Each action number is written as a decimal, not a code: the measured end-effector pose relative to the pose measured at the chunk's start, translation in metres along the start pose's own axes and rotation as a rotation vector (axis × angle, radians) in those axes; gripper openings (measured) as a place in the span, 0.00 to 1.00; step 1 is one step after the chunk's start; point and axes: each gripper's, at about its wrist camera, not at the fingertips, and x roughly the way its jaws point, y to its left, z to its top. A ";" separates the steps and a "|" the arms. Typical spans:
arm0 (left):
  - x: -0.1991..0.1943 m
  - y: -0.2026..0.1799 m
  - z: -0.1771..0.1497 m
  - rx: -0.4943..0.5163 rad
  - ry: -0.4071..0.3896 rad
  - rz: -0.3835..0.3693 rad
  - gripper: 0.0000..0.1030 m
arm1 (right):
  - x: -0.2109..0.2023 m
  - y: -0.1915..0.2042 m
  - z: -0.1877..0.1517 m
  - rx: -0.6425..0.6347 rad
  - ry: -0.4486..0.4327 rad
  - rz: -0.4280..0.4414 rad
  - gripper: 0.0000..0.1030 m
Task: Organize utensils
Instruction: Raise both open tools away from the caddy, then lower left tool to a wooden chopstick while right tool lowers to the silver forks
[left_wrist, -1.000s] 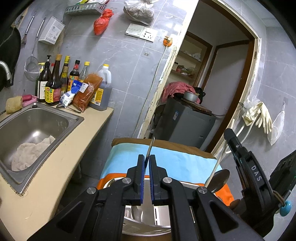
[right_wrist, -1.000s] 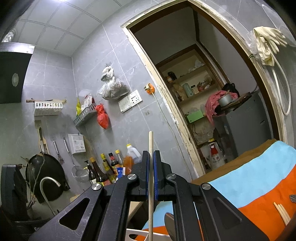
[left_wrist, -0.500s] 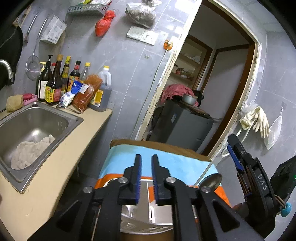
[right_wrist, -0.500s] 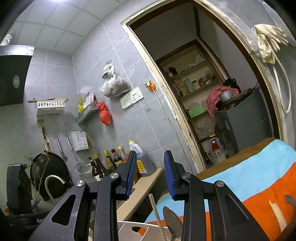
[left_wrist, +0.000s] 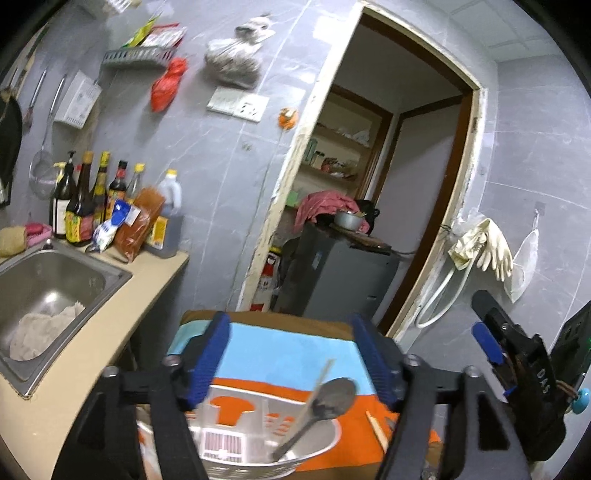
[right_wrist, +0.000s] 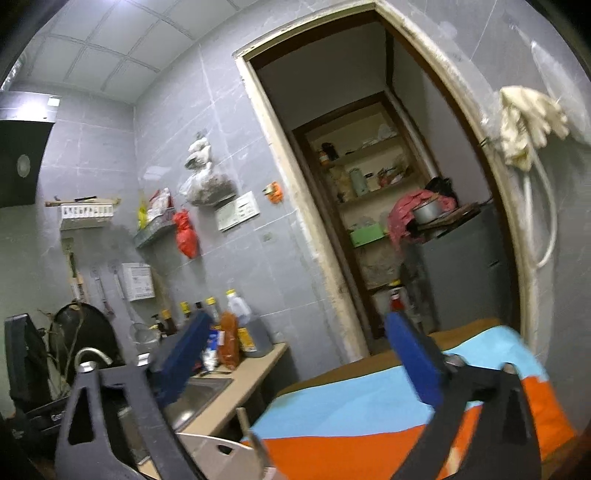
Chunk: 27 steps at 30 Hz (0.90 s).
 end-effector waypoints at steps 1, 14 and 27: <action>-0.001 -0.008 0.000 0.007 -0.012 0.009 0.84 | -0.004 -0.004 0.005 -0.005 -0.006 -0.011 0.98; -0.005 -0.086 -0.026 0.051 -0.044 0.095 1.00 | -0.059 -0.069 0.058 -0.109 -0.010 -0.108 0.99; 0.004 -0.147 -0.061 0.139 0.022 0.093 1.00 | -0.079 -0.141 0.058 -0.117 0.105 -0.155 0.99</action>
